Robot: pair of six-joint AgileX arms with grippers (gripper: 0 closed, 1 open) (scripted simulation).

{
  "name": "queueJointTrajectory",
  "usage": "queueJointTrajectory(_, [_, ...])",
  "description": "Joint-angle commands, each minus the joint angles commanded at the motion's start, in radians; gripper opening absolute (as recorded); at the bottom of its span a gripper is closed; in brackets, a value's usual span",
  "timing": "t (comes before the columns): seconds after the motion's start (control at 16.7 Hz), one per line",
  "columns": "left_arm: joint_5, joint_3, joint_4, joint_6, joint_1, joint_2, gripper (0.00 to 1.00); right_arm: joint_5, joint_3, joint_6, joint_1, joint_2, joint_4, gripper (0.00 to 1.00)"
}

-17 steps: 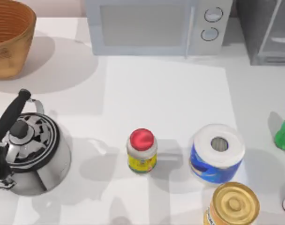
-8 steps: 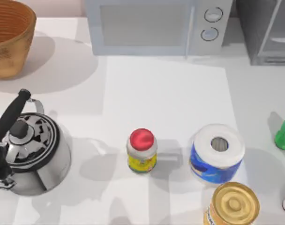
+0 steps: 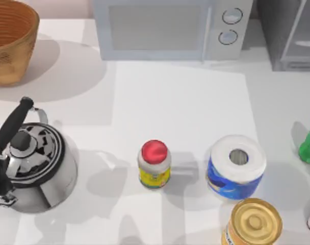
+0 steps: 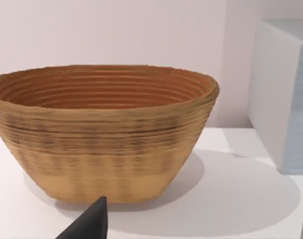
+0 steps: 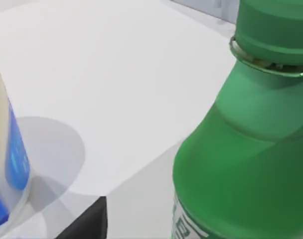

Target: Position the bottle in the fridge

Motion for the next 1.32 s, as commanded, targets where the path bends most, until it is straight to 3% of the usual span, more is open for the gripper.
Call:
queueJointTrajectory(0.36, [0.000, 0.000, 0.000, 0.000, 0.000, 0.000, 1.00, 0.079, -0.009, 0.110, 0.095, 0.128, 0.233, 1.00])
queueJointTrajectory(0.72, [0.000, 0.000, 0.000, 0.000, 0.000, 0.000, 1.00, 0.086, -0.014, 0.117, 0.103, 0.146, 0.259, 1.00])
queueJointTrajectory(1.32, [0.000, 0.000, 0.000, 0.000, 0.000, 0.000, 1.00, 0.086, -0.014, 0.117, 0.103, 0.146, 0.259, 0.25])
